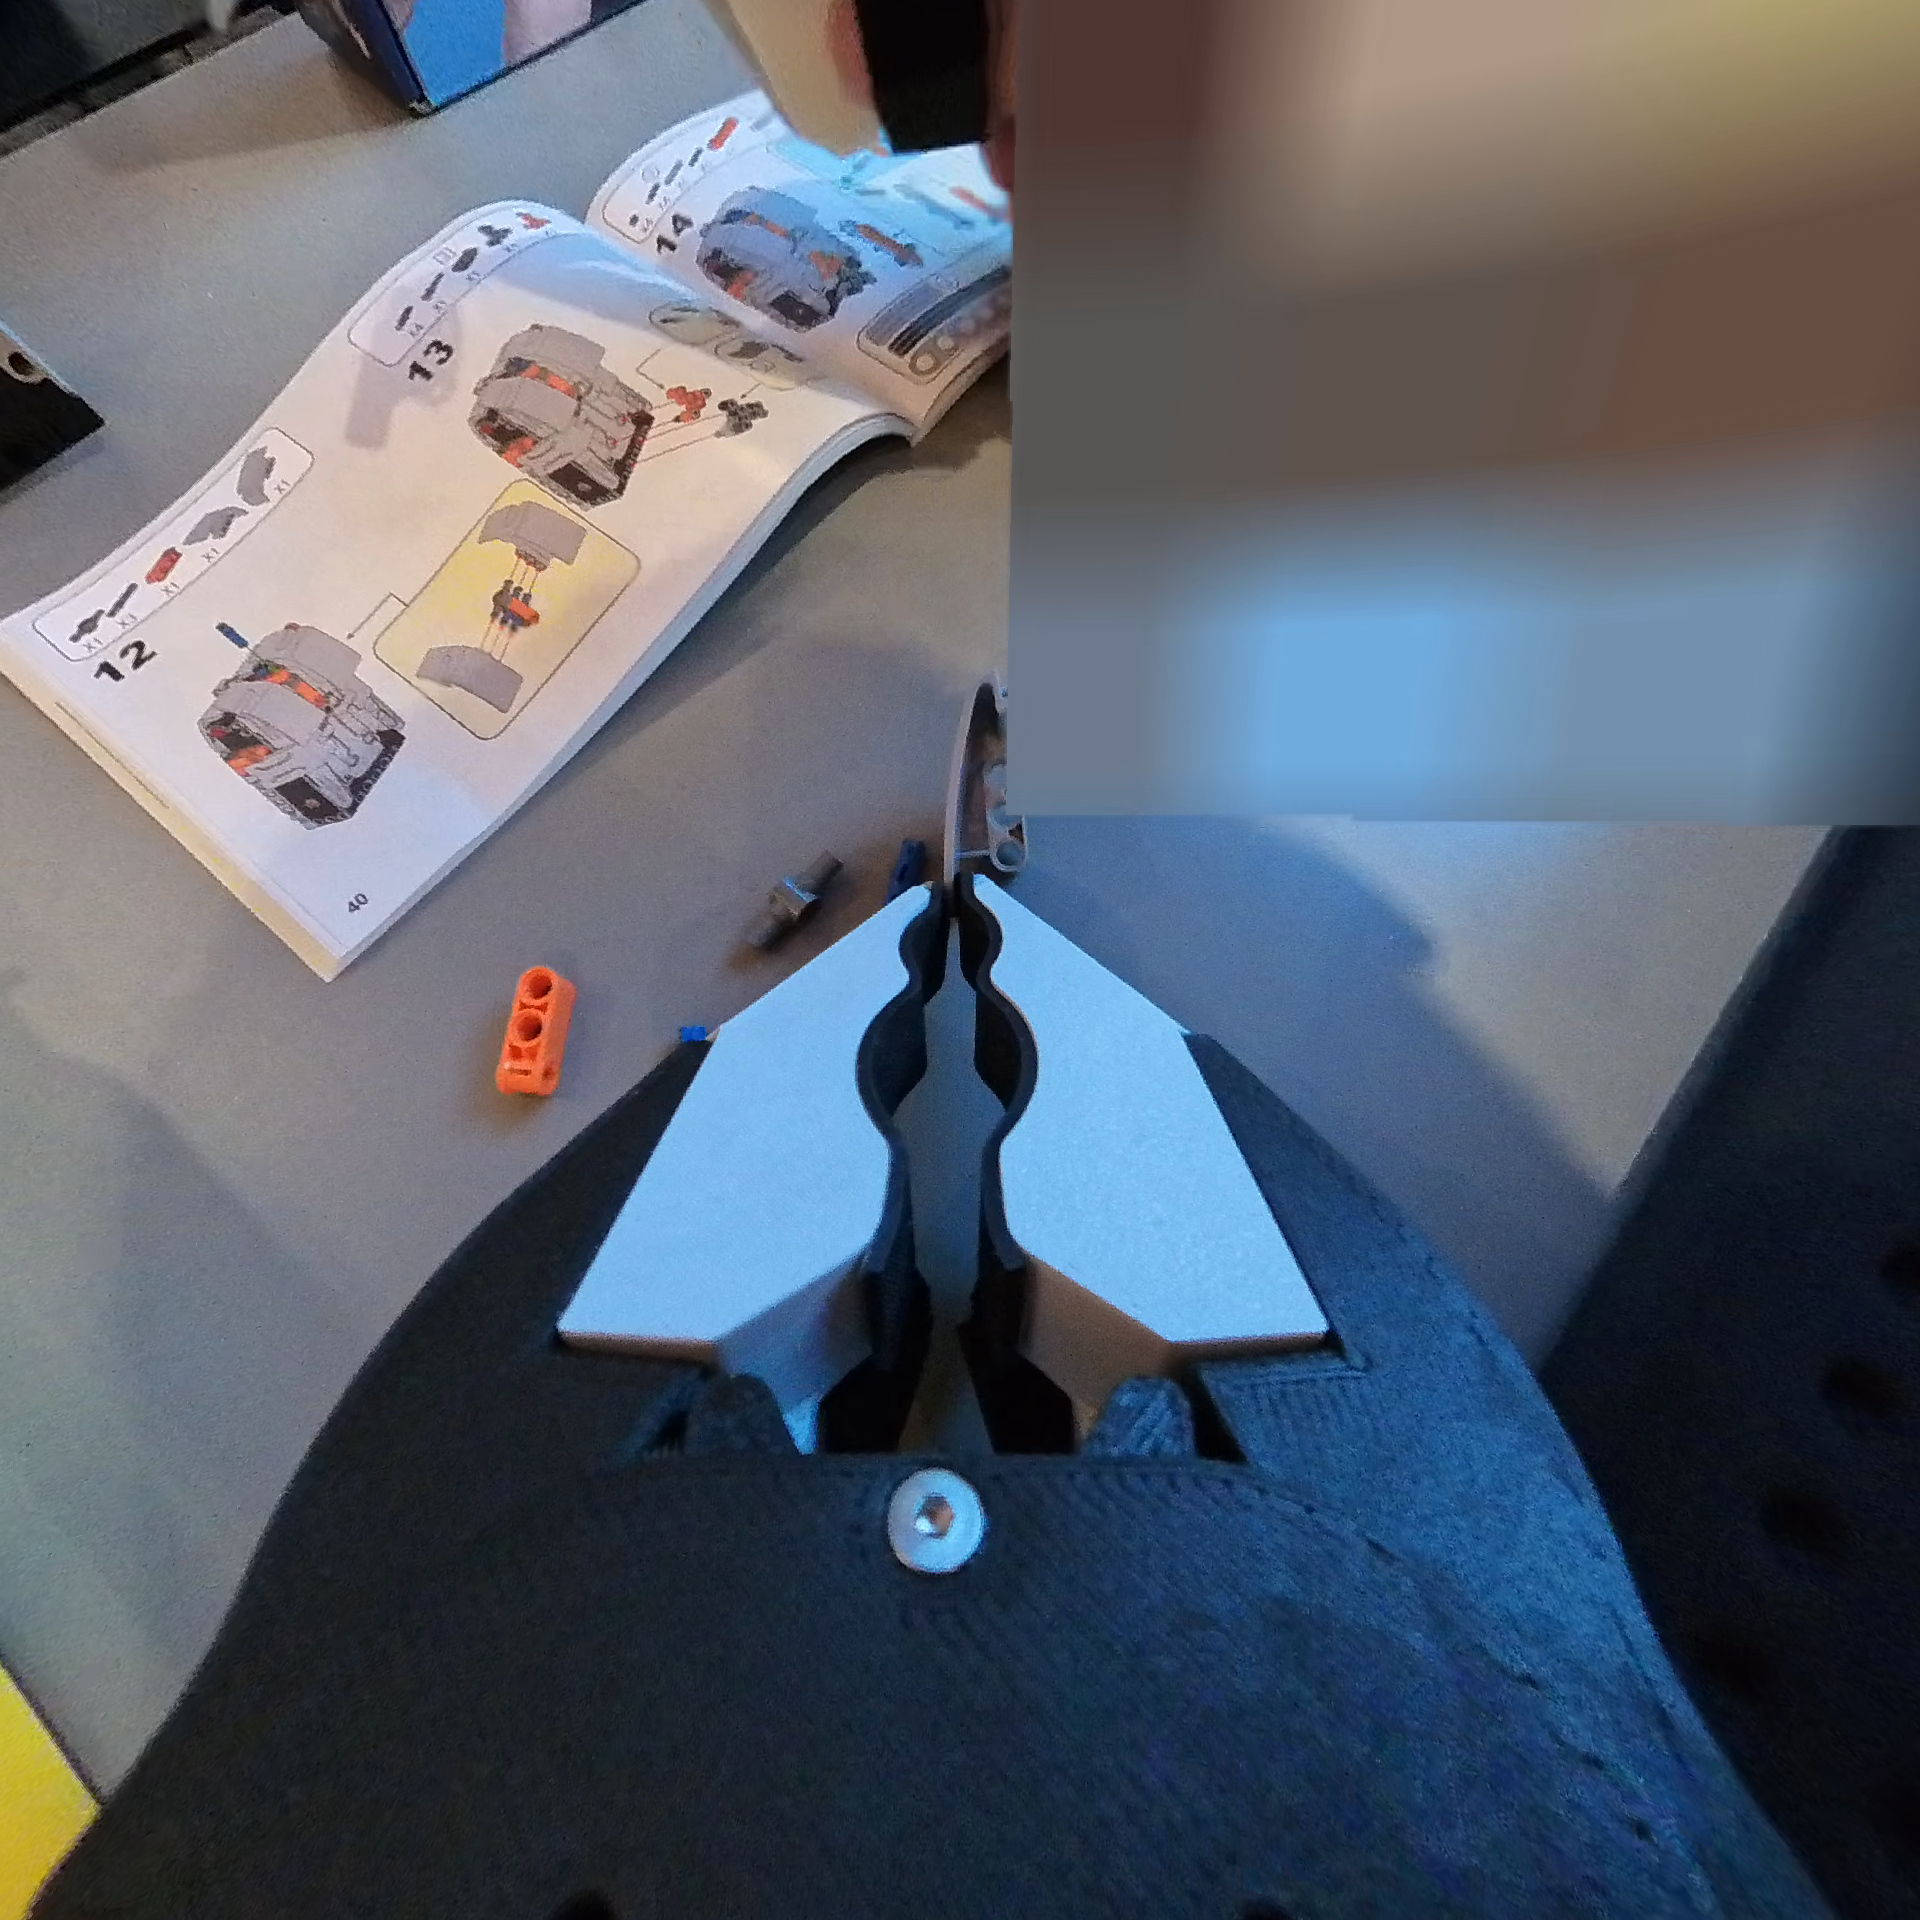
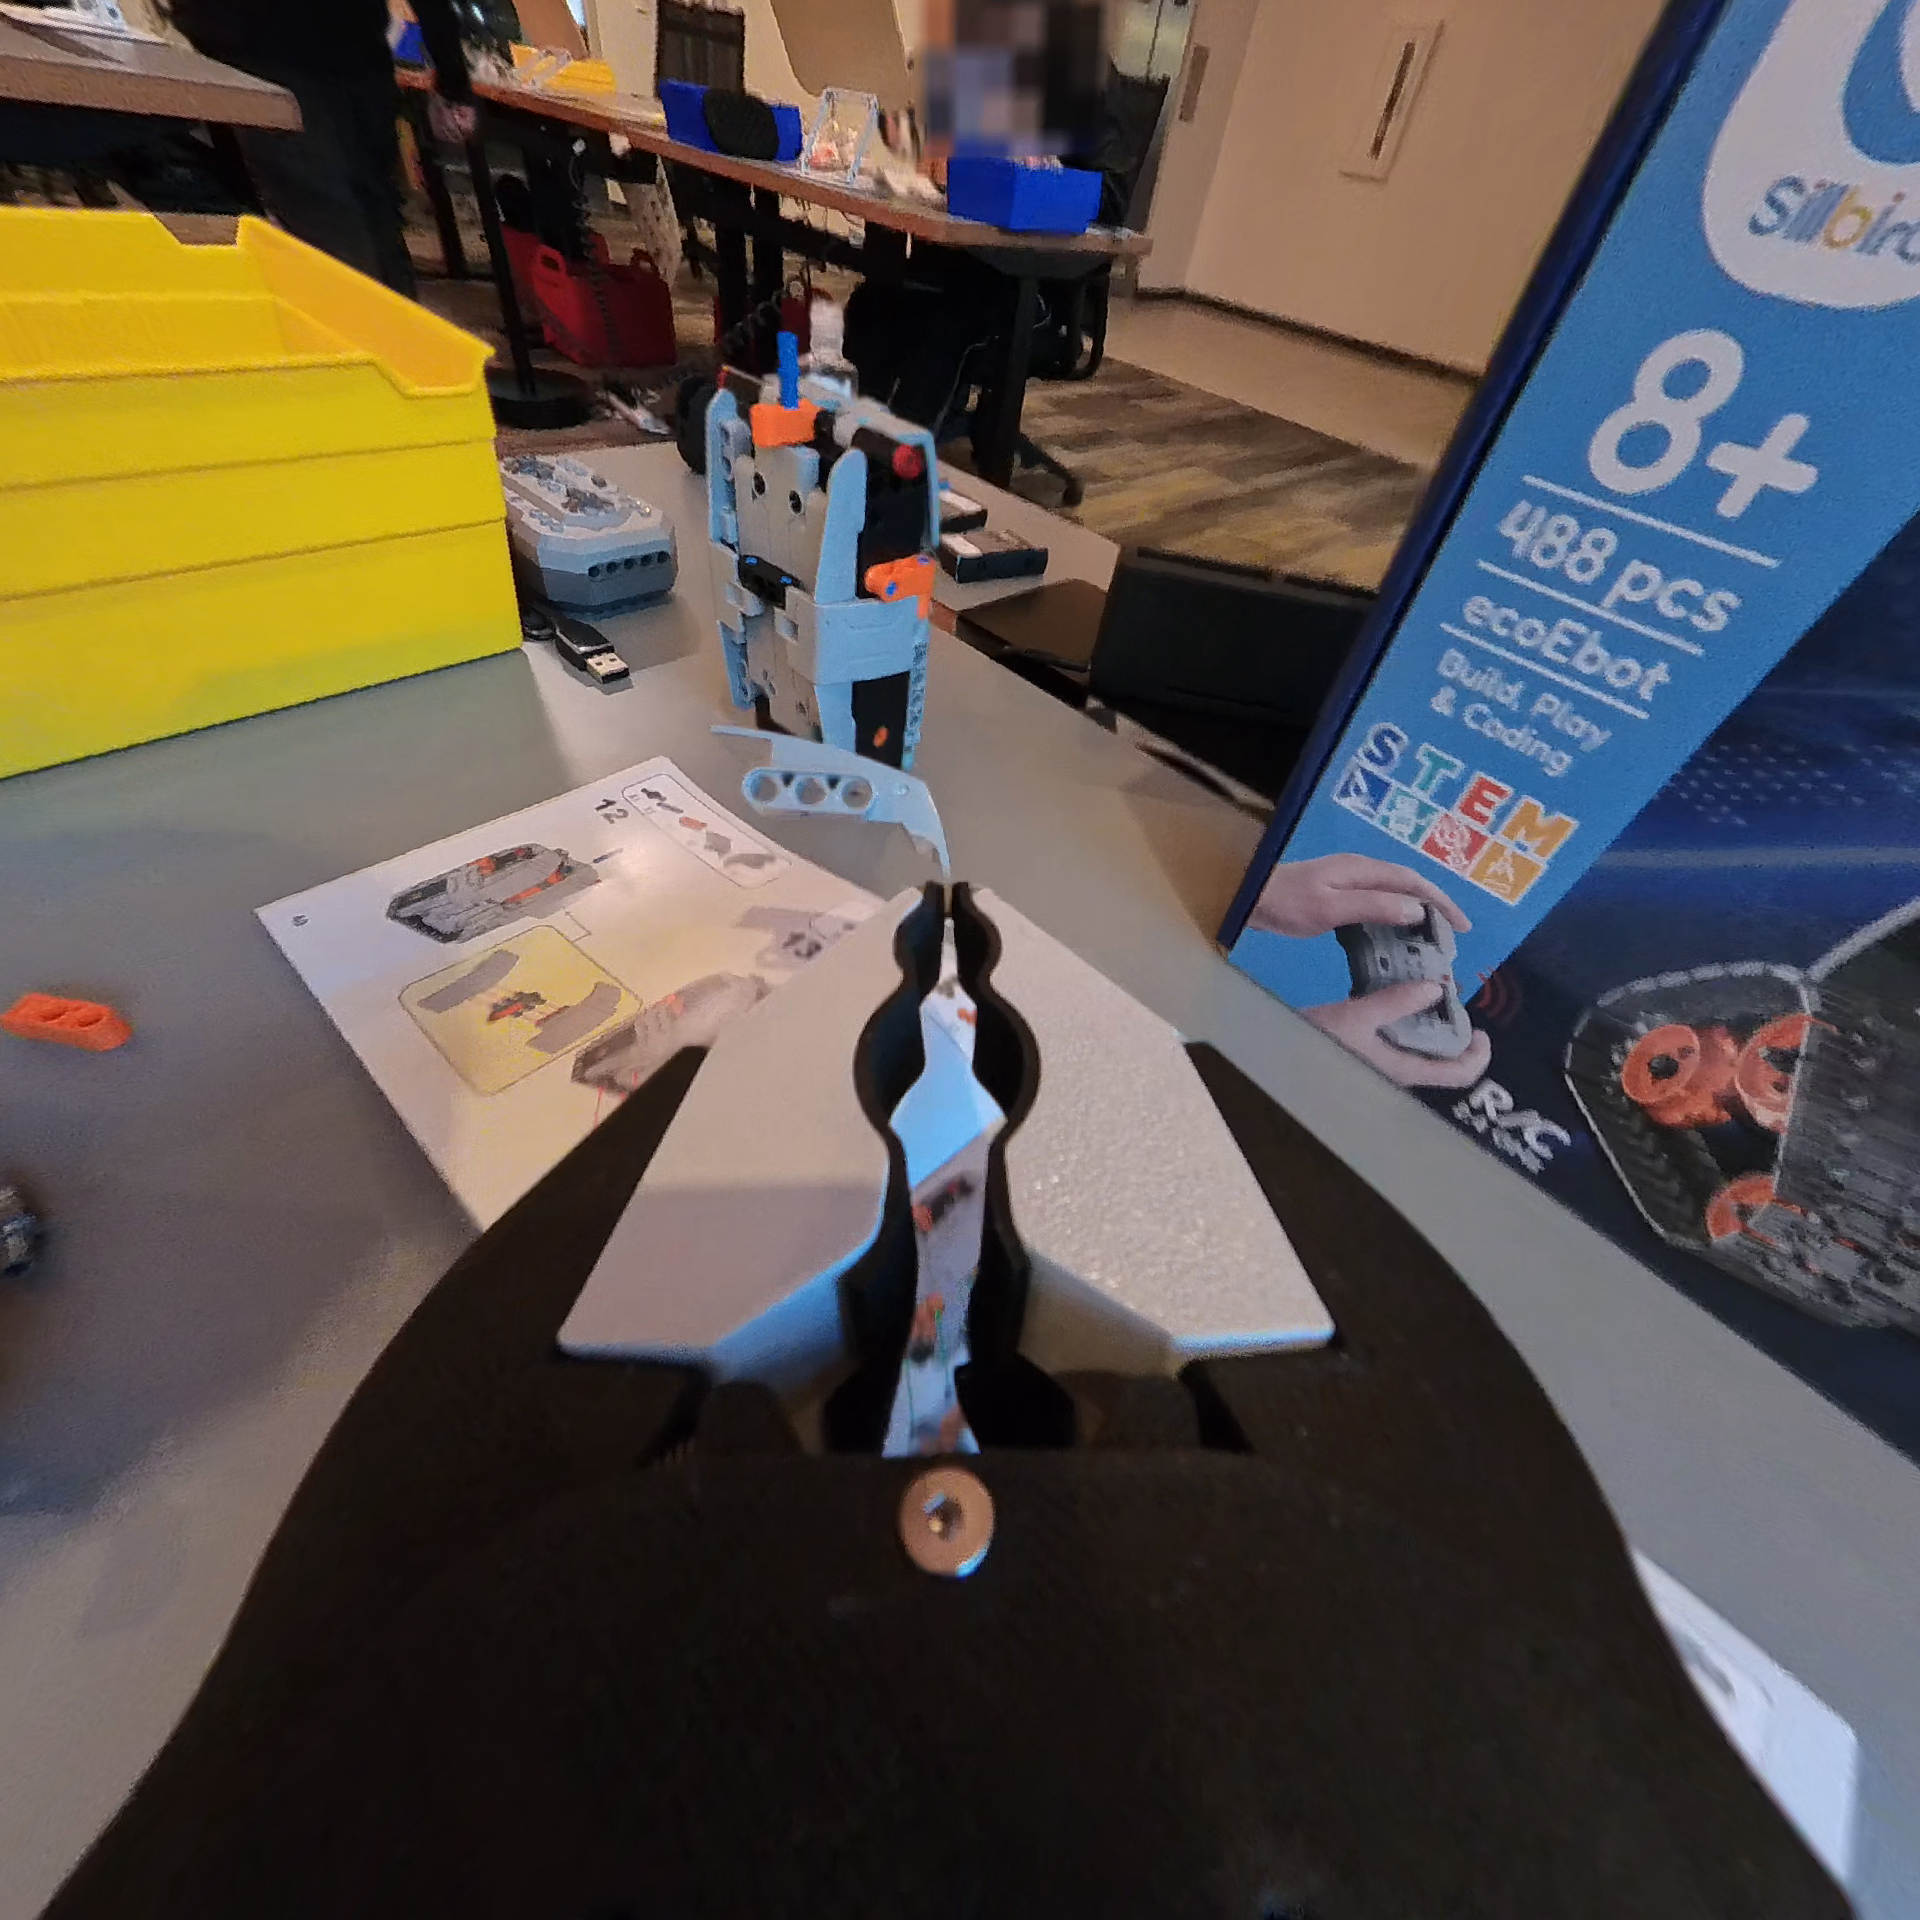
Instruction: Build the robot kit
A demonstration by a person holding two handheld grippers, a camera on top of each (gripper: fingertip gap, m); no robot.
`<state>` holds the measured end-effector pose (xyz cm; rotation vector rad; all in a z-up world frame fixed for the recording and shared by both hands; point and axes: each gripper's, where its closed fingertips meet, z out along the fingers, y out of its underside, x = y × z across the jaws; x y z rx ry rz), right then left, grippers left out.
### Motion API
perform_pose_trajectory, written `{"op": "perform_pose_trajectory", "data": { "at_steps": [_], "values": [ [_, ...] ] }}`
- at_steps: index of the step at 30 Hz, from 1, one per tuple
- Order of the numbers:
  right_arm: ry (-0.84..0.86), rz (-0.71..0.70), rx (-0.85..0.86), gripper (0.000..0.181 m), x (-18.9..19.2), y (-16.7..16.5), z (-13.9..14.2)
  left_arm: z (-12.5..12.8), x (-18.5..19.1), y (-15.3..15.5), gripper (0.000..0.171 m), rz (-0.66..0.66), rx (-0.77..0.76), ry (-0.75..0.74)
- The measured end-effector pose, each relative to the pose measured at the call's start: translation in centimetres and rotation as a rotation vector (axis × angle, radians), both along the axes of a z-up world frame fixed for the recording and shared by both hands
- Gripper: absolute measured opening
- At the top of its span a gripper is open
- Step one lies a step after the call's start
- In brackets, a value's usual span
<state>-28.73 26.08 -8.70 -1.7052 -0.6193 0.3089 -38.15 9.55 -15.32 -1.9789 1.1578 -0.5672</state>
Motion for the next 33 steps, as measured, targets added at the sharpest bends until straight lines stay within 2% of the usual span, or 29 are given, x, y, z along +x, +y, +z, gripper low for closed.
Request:
{"op": "perform_pose_trajectory", "data": {
  "at_steps": [2,6,9,12,23,33],
  "values": [
    [0.003,-0.012,-0.038,0.000,1.5,-1.6,1.0,0.0,0.0,0.0,0.000,-0.001,0.002,0.004],
    [-0.129,-0.129,-0.071,0.000,7.1,-6.9,2.2,0.0,-0.1,-0.1,0.000,0.020,-0.028,-0.016],
    [-0.148,-0.229,-0.163,0.000,10.1,-11.3,-0.1,0.2,-0.1,-0.2,0.000,0.020,-0.036,-0.016],
    [-0.151,-0.309,-0.191,0.000,11.5,-13.5,-2.3,0.3,0.2,-0.4,0.000,0.006,-0.009,-0.004],
    [-0.212,-0.262,-0.328,0.000,10.9,-14.0,-6.1,0.2,-0.1,-0.1,0.000,0.026,-0.029,-0.013],
    [-0.249,-0.237,-0.340,0.001,10.6,-14.1,-6.6,0.9,0.0,-0.1,0.000,0.033,-0.042,-0.056]
  ]
}}
